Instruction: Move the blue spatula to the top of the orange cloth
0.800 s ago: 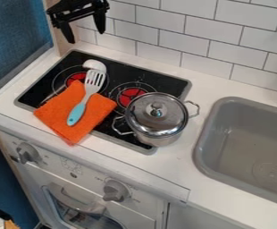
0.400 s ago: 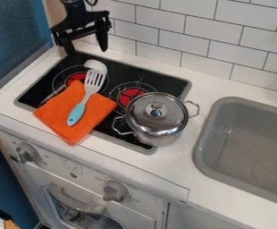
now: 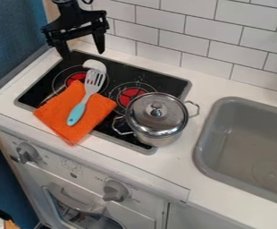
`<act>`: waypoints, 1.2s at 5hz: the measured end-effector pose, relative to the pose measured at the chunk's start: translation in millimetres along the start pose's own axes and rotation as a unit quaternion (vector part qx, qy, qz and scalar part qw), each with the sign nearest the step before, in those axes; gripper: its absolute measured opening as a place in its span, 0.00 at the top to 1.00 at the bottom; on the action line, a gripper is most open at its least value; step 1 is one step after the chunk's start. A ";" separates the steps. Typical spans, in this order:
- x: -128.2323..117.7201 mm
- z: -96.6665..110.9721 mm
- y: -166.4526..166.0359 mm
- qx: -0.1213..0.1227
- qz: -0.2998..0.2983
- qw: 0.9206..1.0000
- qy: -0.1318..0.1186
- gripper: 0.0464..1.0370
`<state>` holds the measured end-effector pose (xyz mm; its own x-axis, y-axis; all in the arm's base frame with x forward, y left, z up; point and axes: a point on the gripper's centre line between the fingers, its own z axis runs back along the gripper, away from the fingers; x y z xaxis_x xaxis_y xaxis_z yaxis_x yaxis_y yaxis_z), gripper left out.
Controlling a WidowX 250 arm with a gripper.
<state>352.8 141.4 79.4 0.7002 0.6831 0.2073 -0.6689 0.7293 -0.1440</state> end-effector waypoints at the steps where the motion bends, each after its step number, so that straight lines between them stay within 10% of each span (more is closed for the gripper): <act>1: -23.3 -8.0 5.6 0.003 -0.021 0.999 0.032 0.04; 4: -73.3 -31.0 20.9 0.039 -0.067 0.992 0.101 0.04; 6: -76.1 -41.1 32.9 0.062 -0.086 0.990 0.088 0.04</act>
<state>287.8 115.0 19.1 0.8321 0.5529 0.0444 -0.5535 0.8328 0.0019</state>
